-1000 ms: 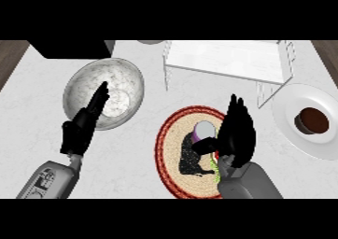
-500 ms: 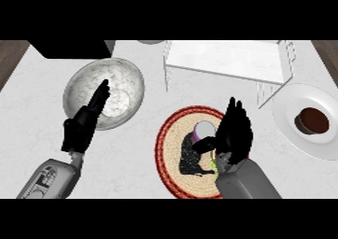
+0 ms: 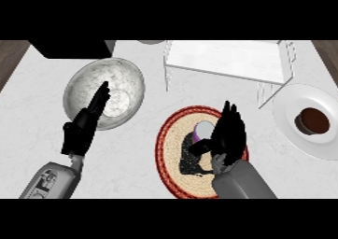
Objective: Pick the can from the placemat and place it in the tiered shelf
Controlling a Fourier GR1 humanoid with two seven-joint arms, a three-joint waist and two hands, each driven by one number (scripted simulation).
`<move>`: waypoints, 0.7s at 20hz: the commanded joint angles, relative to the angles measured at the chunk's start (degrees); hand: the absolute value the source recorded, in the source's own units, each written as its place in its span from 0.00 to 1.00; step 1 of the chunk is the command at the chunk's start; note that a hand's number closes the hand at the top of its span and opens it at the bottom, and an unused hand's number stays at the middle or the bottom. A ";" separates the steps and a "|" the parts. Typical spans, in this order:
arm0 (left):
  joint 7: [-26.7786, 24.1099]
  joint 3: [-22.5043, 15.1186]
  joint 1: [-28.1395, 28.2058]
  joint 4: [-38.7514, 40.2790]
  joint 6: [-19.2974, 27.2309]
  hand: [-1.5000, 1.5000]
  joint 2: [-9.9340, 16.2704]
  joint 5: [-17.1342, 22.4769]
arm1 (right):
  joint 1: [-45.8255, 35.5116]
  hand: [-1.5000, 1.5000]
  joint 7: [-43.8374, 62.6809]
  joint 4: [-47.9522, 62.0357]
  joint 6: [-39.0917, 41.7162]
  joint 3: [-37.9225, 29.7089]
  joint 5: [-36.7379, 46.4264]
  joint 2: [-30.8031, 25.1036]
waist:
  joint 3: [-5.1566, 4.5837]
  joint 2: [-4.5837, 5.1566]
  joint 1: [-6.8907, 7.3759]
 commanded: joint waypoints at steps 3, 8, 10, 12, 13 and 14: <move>-0.78 0.19 2.15 -0.70 0.18 0.50 -0.56 -0.95 | 2.38 0.00 11.14 1.82 -5.59 2.54 -0.60 0.61 | 0.01 -0.02 -0.16; -4.03 -0.27 1.42 3.08 0.10 0.50 -3.00 -2.34 | -2.56 1.00 13.09 4.58 -1.95 4.77 -4.08 0.61 | -0.03 0.15 -0.12; -1.54 1.14 1.40 0.06 -1.11 0.50 -0.84 -1.57 | -3.59 1.00 11.11 6.79 -0.70 2.71 -3.10 0.61 | 0.00 0.05 -0.01; -1.08 1.04 1.08 0.41 -0.62 0.50 -1.85 -2.17 | -3.89 1.00 12.66 6.56 -0.63 6.17 -2.39 0.60 | 0.00 -0.01 -0.06; 0.32 0.13 0.52 0.18 -0.08 0.50 -2.48 -3.21 | -2.08 1.00 12.08 6.15 -3.34 7.20 0.27 0.60 | 0.01 -0.05 -0.32; 0.82 2.64 -0.57 0.61 -1.82 0.50 -0.88 -1.34 | -1.52 1.00 8.22 8.02 -2.81 3.92 -0.41 0.59 | 0.01 0.02 -0.42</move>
